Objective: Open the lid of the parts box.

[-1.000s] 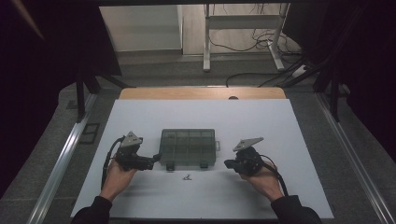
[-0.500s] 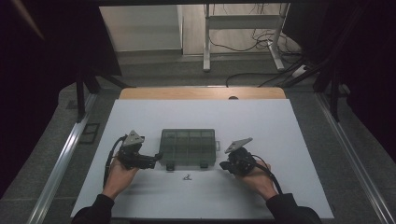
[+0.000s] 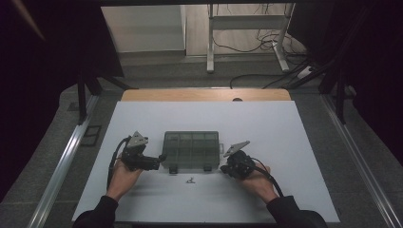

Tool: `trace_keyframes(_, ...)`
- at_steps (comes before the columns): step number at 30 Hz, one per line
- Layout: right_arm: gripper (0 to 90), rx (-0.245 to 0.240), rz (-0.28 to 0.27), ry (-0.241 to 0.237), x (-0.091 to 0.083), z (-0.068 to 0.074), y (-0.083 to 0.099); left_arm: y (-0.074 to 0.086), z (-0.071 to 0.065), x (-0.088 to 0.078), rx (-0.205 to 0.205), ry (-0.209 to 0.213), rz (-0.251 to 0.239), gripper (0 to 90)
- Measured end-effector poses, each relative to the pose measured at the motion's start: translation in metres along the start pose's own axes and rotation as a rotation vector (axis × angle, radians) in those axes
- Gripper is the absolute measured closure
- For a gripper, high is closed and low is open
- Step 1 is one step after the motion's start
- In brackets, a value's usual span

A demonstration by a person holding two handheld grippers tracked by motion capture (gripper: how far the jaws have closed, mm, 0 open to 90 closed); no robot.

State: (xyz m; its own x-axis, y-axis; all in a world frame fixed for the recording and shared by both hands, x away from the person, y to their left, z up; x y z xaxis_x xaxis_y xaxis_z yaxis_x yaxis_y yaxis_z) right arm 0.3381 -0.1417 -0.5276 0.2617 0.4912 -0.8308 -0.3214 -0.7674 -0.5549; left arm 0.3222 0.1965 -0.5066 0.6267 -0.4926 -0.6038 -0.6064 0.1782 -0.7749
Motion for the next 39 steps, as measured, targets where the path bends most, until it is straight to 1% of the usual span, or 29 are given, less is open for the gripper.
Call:
trace_keyframes(5,88.7,-0.003,0.011,-0.002,0.0042,0.0005,-0.0015,-0.0012,0.0002,0.0021,0.005,-0.008,-0.001,0.5)
trace_keyframes(10,88.7,-0.005,0.008,0.0,0.0062,0.0006,-0.0034,-0.0018,0.0004,0.0035,0.006,-0.009,-0.002,0.5)
trace_keyframes(13,88.7,-0.005,0.008,-0.001,0.0065,0.0004,-0.0036,-0.0022,-0.0001,0.0045,0.014,-0.012,0.0,0.5)
trace_keyframes(23,88.7,-0.009,0.006,0.003,0.0052,0.0008,-0.0041,-0.0017,0.0005,0.0041,0.013,-0.015,0.001,0.4)
trace_keyframes(39,88.7,-0.005,-0.029,0.005,-0.0023,0.0003,-0.0054,-0.0001,0.0007,0.0042,0.015,-0.019,0.016,0.4)
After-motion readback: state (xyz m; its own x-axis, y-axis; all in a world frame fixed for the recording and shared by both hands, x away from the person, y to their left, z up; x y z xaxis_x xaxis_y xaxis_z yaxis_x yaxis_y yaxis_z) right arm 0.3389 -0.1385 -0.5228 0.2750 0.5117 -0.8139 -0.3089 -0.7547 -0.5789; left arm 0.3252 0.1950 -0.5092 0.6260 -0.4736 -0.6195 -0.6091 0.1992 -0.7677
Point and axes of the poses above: each handheld gripper's, and its own axes: x roughly forward along the jaws, y roughly out of its underside, z roughly to its left, the point moved 2 cm from there along x, roughly forward along the jaws, and after that the axes turned 10 degrees about -x, right-handed, at the moved point
